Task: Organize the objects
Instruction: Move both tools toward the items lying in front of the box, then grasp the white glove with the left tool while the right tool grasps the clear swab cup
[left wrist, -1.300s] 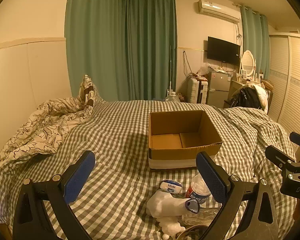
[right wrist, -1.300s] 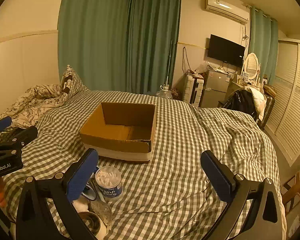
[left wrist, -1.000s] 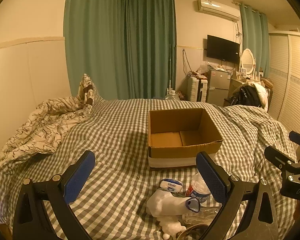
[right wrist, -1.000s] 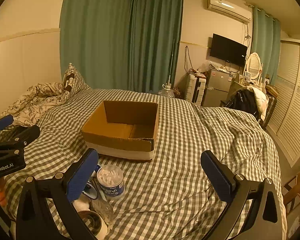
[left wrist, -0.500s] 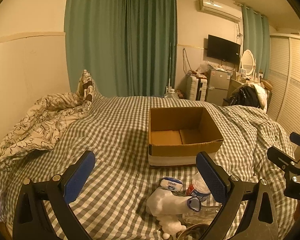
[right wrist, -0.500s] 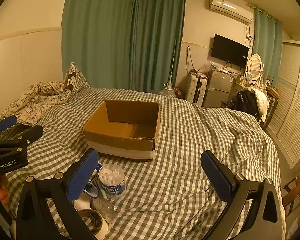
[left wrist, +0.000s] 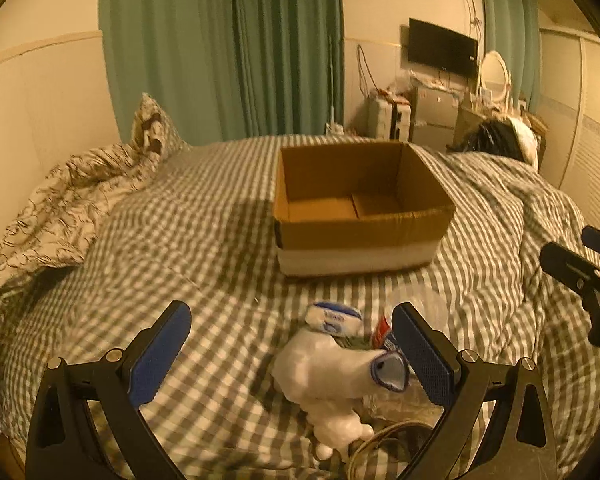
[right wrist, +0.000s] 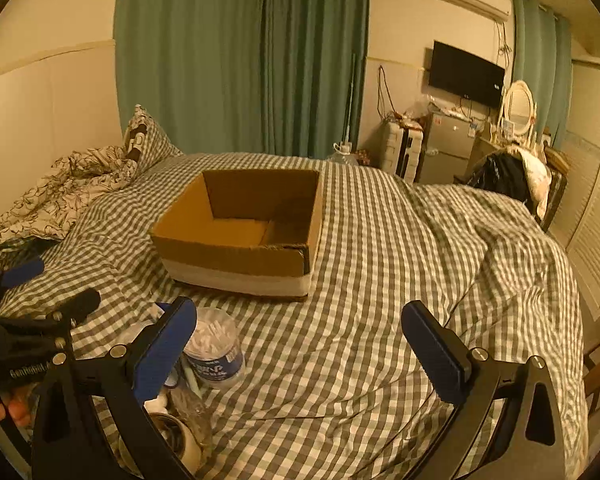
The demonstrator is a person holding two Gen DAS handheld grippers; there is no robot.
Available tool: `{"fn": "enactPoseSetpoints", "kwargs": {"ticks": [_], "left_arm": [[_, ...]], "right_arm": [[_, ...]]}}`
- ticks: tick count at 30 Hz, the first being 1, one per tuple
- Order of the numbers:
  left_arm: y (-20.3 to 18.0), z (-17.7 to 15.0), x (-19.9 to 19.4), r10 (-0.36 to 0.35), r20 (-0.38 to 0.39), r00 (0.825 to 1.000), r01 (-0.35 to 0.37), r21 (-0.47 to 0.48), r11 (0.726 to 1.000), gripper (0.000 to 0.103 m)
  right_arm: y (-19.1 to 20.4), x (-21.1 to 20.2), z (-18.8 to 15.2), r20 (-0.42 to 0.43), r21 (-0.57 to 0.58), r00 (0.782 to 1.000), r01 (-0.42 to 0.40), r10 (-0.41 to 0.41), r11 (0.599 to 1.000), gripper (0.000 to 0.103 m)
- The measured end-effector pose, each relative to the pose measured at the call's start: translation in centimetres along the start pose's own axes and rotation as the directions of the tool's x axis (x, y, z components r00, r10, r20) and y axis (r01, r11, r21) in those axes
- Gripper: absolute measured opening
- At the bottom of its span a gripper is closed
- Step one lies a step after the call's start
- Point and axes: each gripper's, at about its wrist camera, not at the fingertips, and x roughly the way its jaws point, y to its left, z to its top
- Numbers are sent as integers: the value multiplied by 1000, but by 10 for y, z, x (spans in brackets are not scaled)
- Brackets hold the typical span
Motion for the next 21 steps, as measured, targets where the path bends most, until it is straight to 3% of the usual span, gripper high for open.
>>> {"fn": "enactPoseSetpoints", "kwargs": {"ticks": [3, 8, 12, 15, 16, 18, 21], "left_arm": [[-5, -9, 9, -13, -46, 999, 12, -10, 1000, 100], [-18, -20, 29, -116, -134, 984, 116, -11, 993, 100], [-24, -30, 48, -57, -145, 988, 65, 56, 996, 94], [-18, -35, 60, -78, -170, 982, 88, 51, 995, 66], [-14, -37, 63, -106, -182, 978, 113, 31, 993, 49], [-8, -37, 65, -140, -184, 973, 144, 8, 990, 40], [-5, -33, 57, -119, -149, 982, 127, 47, 991, 33]], "right_arm": [[-7, 10, -7, -41, 13, 999, -5, 5, 1000, 103], [-12, 20, -18, -80, 10, 997, -14, 15, 1000, 103], [-9, 26, -24, -109, -7, 994, -12, 11, 1000, 103], [-1, 31, -25, -123, -23, 992, -16, 13, 1000, 103], [3, 33, -25, -127, -28, 992, -23, 20, 999, 103], [12, 37, -27, -136, -40, 990, -44, 38, 998, 103], [24, 46, -27, -156, -63, 986, -71, 61, 995, 103]]}}
